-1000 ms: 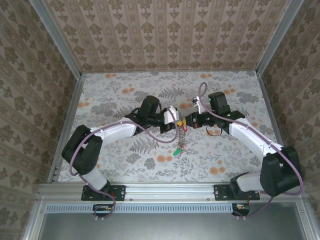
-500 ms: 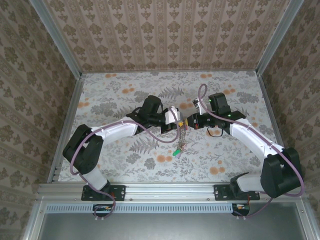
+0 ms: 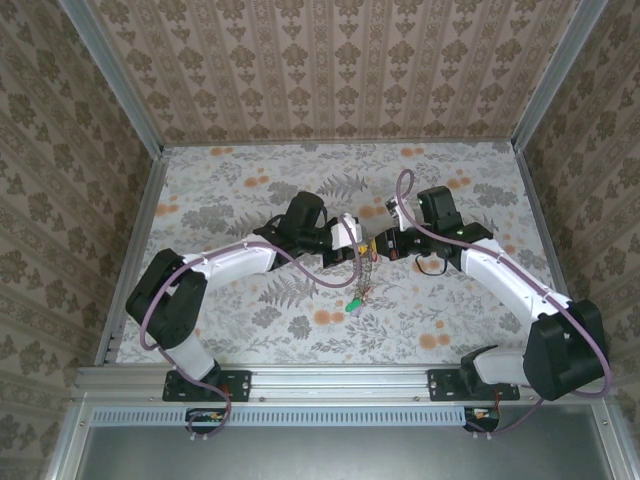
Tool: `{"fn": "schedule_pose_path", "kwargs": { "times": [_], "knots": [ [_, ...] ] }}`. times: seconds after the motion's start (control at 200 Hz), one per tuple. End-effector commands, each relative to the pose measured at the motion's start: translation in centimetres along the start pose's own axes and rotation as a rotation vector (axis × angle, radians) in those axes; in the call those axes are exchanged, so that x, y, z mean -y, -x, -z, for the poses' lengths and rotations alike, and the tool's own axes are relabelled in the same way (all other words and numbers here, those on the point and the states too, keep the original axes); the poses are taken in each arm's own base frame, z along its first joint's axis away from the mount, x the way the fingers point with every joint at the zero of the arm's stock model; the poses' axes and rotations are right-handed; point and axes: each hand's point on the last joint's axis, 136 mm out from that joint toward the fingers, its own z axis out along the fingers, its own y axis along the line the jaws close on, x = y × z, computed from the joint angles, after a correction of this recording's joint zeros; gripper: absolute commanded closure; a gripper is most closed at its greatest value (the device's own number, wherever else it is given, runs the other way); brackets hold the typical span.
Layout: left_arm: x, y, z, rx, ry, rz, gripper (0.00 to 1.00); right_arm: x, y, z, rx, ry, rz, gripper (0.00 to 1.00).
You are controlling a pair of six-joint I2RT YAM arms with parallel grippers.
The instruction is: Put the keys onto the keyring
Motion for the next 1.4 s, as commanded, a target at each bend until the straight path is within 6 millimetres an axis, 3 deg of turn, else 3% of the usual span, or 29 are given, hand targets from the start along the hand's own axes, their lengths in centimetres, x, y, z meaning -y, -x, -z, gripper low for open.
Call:
{"fn": "schedule_pose_path", "kwargs": {
  "times": [0.0,0.435,0.54,0.595,0.915,1.175,1.395],
  "knots": [
    [-0.3,1.2,0.4,0.016,0.005,-0.037,1.00,-2.6,1.2,0.8,0.032,0.089,0.057,1.00],
    [-0.1,1.8,0.5,0.039,-0.008,-0.041,1.00,-2.1,1.0,0.3,0.004,0.068,0.059,1.00],
    [-0.4,1.8,0.6,0.032,0.013,-0.042,0.78,-0.8,1.0,0.5,0.009,-0.010,0.043,1.00],
    [-0.5,1.9,0.8,0.038,0.021,-0.043,0.73,0.1,0.9,0.6,0.014,-0.048,0.022,1.00],
    [-1.4,2.3,2.1,0.073,0.113,-0.016,0.68,4.9,-1.1,1.6,0.005,-0.190,-0.103,1.00],
    [-4.5,2.0,5.4,0.139,0.324,0.064,0.68,8.0,-3.3,1.3,-0.008,-0.255,-0.215,1.00],
    [-7.1,1.4,9.2,0.211,0.507,0.159,0.69,8.9,-5.0,0.3,-0.029,-0.237,-0.264,1.00]
  ]
}}
